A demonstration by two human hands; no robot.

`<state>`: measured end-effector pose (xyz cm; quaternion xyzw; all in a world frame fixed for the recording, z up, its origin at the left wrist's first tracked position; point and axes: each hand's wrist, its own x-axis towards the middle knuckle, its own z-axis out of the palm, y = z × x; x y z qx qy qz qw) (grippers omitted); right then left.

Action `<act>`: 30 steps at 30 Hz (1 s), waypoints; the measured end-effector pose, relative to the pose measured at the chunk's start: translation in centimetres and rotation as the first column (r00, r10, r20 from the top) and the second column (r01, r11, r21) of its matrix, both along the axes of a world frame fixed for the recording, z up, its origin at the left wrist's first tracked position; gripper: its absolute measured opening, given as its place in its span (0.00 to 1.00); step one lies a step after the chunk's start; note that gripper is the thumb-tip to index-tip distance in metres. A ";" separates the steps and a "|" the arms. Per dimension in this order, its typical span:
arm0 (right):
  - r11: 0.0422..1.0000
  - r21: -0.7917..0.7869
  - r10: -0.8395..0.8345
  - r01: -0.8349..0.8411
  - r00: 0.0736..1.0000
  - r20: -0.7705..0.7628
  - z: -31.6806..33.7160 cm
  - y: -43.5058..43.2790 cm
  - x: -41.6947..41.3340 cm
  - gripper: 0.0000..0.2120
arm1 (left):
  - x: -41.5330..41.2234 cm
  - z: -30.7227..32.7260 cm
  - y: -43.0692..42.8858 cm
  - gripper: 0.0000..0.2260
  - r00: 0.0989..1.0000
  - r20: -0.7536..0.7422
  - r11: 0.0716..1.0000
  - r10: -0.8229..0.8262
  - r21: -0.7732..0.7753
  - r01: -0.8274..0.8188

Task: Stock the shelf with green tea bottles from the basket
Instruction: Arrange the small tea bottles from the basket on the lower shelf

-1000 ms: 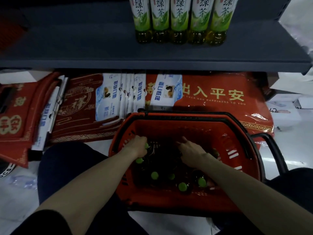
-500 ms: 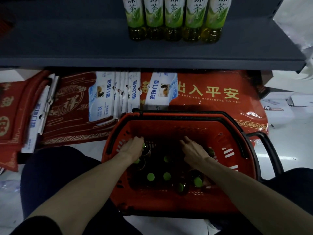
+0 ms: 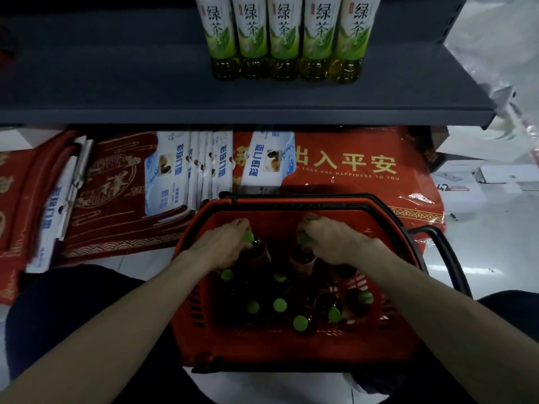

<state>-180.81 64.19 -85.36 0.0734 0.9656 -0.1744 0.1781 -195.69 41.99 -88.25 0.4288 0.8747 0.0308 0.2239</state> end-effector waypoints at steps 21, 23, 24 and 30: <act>0.806 -0.571 -0.358 0.156 0.897 -0.261 13.3 5.4 -0.5 0.07 | -0.3 12.2 4.8 0.08 0.968 0.248 0.749 0.031 0.636 -0.187; 0.798 -0.592 -0.366 0.113 0.871 -0.327 14.4 6.2 -0.3 0.07 | -0.6 14.0 5.6 0.08 0.972 0.233 0.737 0.027 0.652 -0.177; 0.805 -0.587 -0.366 0.092 0.855 -0.368 14.9 6.6 -0.1 0.07 | -0.8 14.9 6.0 0.08 0.973 0.227 0.733 0.033 0.656 -0.179; 0.799 -0.593 -0.461 0.100 0.735 -0.497 18.5 9.6 0.5 0.08 | -1.7 20.3 9.9 0.11 0.991 0.106 0.701 0.078 0.701 -0.130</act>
